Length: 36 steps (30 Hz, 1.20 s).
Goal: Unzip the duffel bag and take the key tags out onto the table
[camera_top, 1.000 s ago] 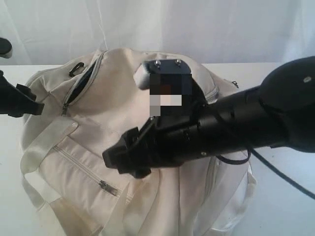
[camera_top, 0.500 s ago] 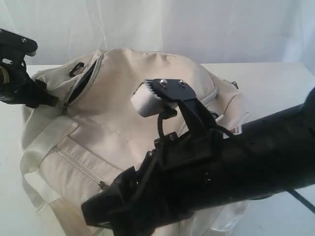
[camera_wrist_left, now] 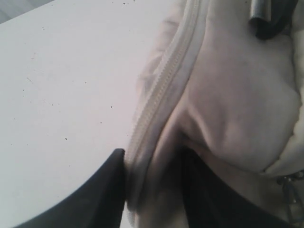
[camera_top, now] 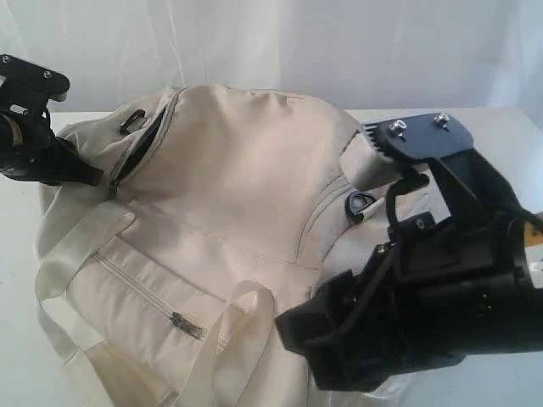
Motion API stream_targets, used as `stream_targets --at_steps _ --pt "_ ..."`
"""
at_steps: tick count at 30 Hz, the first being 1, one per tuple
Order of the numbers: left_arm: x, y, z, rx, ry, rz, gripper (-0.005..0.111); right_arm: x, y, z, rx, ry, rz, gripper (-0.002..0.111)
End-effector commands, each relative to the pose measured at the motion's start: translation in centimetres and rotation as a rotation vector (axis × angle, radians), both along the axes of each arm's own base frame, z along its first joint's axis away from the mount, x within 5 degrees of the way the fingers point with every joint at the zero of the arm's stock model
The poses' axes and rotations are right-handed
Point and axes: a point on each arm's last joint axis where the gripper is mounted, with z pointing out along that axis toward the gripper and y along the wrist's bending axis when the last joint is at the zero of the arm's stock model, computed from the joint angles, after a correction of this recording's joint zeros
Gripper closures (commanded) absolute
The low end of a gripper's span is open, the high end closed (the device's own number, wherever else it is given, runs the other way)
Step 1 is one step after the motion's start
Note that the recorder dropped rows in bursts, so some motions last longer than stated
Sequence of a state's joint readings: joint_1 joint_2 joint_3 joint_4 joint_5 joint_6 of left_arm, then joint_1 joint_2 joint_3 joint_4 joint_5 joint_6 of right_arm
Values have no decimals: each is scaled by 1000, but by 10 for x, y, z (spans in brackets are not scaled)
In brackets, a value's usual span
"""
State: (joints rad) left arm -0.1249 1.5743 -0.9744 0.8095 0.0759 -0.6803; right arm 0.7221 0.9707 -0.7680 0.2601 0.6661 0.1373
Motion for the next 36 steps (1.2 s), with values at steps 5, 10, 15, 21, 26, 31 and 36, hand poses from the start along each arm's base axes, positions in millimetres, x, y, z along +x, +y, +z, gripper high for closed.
stream_targets --at_steps 5,10,15,21,26,31,36 --pt "1 1 0 -10 0 17 65 18 -19 -24 -192 -38 -251 47" --pt "0 1 0 -26 1 36 65 39 2 -47 -152 -65 -231 50" --pt "-6 9 -5 -1 83 126 82 48 -3 -55 -296 -121 -229 108" --pt "-25 -9 -14 -52 280 200 107 64 -34 -41 -553 -362 -464 108" --pt "-53 -46 -10 -118 451 41 107 75 -36 -24 -551 -577 -535 108" --pt "-97 -88 -3 -233 541 -150 107 89 -37 -10 -595 -719 -609 108" --pt "-146 -120 7 -294 566 -328 107 109 -35 -8 -613 -728 -610 108"
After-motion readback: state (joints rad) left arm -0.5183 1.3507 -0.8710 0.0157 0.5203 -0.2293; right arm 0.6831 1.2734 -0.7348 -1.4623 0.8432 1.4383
